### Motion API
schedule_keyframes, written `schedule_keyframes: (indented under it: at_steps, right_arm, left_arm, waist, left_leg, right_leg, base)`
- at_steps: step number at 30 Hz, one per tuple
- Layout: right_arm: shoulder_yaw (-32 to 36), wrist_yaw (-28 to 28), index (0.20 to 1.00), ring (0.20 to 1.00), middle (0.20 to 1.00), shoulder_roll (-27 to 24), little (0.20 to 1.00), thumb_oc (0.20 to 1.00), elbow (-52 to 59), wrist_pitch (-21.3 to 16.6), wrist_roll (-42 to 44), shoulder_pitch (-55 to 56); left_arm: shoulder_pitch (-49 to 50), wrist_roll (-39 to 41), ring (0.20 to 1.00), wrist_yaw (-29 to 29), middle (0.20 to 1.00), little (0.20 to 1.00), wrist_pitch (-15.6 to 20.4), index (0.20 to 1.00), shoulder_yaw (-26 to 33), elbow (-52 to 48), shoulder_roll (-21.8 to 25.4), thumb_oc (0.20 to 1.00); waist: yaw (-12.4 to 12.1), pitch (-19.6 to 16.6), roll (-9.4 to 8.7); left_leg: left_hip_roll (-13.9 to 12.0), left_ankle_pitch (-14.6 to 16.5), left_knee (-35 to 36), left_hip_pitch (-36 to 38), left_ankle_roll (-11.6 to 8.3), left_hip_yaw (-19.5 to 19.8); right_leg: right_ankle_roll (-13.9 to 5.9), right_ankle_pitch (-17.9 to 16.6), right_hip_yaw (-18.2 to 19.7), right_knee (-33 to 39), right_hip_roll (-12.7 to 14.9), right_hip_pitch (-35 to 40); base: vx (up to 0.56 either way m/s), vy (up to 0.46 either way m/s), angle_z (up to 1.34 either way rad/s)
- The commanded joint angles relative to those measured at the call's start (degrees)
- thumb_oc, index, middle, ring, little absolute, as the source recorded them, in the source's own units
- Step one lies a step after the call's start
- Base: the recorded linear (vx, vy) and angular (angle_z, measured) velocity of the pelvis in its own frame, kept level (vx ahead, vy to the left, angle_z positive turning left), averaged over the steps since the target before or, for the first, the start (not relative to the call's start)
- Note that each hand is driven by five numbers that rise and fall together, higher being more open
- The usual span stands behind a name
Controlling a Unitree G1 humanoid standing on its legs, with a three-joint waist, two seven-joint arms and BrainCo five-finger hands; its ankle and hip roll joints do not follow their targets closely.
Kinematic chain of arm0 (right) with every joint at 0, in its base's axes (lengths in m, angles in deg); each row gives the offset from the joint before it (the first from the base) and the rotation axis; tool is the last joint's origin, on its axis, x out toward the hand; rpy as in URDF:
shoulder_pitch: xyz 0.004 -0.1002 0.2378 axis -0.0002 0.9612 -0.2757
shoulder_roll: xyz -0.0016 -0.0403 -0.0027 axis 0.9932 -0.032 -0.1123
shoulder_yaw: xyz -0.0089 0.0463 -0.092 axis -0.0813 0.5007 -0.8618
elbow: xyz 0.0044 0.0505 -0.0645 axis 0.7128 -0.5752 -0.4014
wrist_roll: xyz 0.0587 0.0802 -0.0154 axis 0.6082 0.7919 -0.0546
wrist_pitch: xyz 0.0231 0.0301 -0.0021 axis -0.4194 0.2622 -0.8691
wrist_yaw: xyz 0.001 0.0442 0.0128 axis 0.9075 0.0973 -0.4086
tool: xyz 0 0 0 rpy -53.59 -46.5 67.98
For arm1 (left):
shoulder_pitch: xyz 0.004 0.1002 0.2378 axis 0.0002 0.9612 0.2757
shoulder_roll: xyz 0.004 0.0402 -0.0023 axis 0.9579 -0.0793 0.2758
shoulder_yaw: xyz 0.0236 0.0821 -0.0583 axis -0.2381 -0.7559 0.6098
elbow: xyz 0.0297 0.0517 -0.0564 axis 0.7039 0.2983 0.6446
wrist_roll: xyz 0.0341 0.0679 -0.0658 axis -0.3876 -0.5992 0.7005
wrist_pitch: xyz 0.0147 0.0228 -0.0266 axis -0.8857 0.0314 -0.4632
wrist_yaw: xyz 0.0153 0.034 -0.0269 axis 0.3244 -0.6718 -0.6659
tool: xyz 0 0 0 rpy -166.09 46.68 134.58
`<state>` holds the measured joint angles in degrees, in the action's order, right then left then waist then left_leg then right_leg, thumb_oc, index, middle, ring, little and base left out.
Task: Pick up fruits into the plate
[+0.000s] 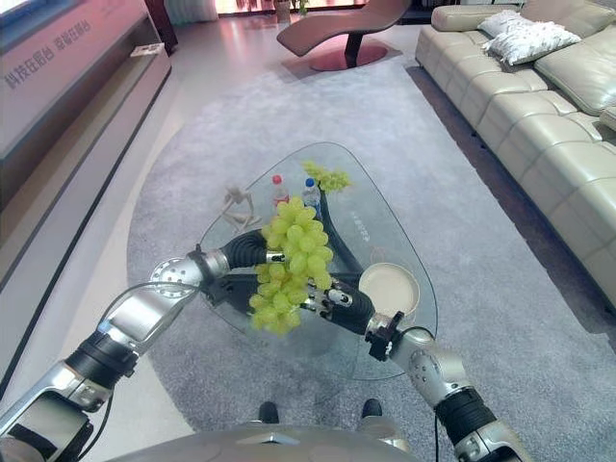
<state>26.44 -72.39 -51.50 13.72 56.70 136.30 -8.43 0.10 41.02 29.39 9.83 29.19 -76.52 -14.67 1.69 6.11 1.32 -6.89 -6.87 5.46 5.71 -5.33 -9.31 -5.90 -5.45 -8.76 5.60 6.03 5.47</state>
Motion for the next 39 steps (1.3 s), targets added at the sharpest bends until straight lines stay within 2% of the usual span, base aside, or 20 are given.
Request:
schedule_keyframes:
  at_steps: [1, 10, 16, 21, 26, 37, 39]
  right_arm:
    - [-2.54, -3.81, 1.000, 1.000, 1.000, 2.15, 1.000, 1.000, 6.37, -0.53, 4.39, -0.28]
    - [-5.74, -4.61, 1.000, 1.000, 1.000, 3.30, 1.000, 1.000, 9.84, 0.24, 6.23, 0.58]
    - [-6.78, -3.14, 1.000, 1.000, 1.000, 3.58, 1.000, 1.000, 11.29, -0.05, 7.44, 0.21]
    - [-6.47, -0.92, 1.000, 1.000, 1.000, 4.02, 1.000, 1.000, 10.40, -0.86, 7.51, 0.56]
    - [-6.43, -3.14, 1.000, 1.000, 1.000, 4.15, 1.000, 1.000, 10.28, -0.90, 8.23, 0.87]
    - [-6.60, -2.12, 1.000, 1.000, 1.000, 4.80, 1.000, 1.000, 12.65, -0.76, 11.14, 0.95]
    - [-6.55, -1.39, 0.592, 0.592, 0.592, 4.83, 0.592, 0.592, 12.57, -0.90, 11.11, 1.07]
  left_arm:
    - [-3.33, 5.41, 0.200, 1.74, 0.200, 0.200, 2.13, 0.200, 0.64, -2.01, -1.87, 0.200]
    - [-1.56, 7.10, 0.200, 2.34, 0.200, 0.200, 2.16, 0.200, 0.37, -3.39, -4.50, 0.200]
    - [-1.31, 7.61, 0.200, 2.79, 0.200, 0.200, 1.28, 0.200, 0.20, -3.81, -5.16, 0.200]
    - [-0.12, 9.36, 0.200, 1.96, 0.200, 0.200, 0.90, 0.200, 1.19, -4.62, -5.62, 0.200]
    - [0.66, 9.75, 0.200, 1.33, 0.200, 0.200, 0.19, 0.200, 1.62, -5.88, -5.95, 0.200]
    - [1.87, 9.33, 0.200, 0.97, 0.200, 0.200, -0.79, 0.200, 1.93, -5.63, -6.31, 0.200]
    - [2.26, 9.31, 0.200, 0.60, 0.200, 0.200, -0.73, 0.200, 2.15, -5.57, -6.22, 0.200]
  waist:
    - [-0.65, -0.43, -1.15]
    - [-0.73, -0.37, -1.06]
    - [-0.99, -0.41, -1.14]
    - [-1.22, -0.52, -1.07]
    - [-1.46, -0.26, -1.02]
    - [-1.63, -0.41, -1.01]
    - [-1.66, -0.50, -1.02]
  left_leg:
    - [2.66, 11.21, -0.46, 4.52, 1.76, -0.67]
    - [2.43, 11.34, -0.46, 4.76, 1.70, -0.75]
    - [2.51, 11.42, -0.46, 4.73, 1.74, -0.55]
    - [2.41, 11.52, -0.46, 4.88, 1.75, -0.52]
    - [2.41, 11.52, -0.46, 4.88, 1.82, -0.48]
    - [2.53, 11.73, -0.46, 5.05, 2.01, -0.20]
    - [2.51, 11.74, -0.46, 5.09, 2.03, -0.25]
  right_leg:
    - [-2.41, 7.06, -3.26, -0.60, 1.92, 4.55]
    - [-2.45, 7.31, -3.39, -0.60, 2.15, 4.88]
    - [-2.66, 7.21, -3.64, -0.60, 2.44, 4.83]
    - [-2.64, 7.21, -3.96, -0.60, 2.65, 4.92]
    - [-2.67, 7.11, -4.10, -0.60, 2.77, 4.91]
    - [-2.82, 6.99, -4.06, -0.60, 2.93, 4.97]
    - [-2.81, 6.92, -4.11, -0.60, 2.93, 4.96]
  base:
    - [0.00, 0.000, 0.00]
    - [0.00, 0.000, 0.00]
    - [0.00, 0.000, 0.00]
    - [0.00, 0.000, 0.00]
    - [0.00, 0.000, 0.00]
    - [0.00, 0.000, 0.00]
    - [0.00, 0.000, 0.00]
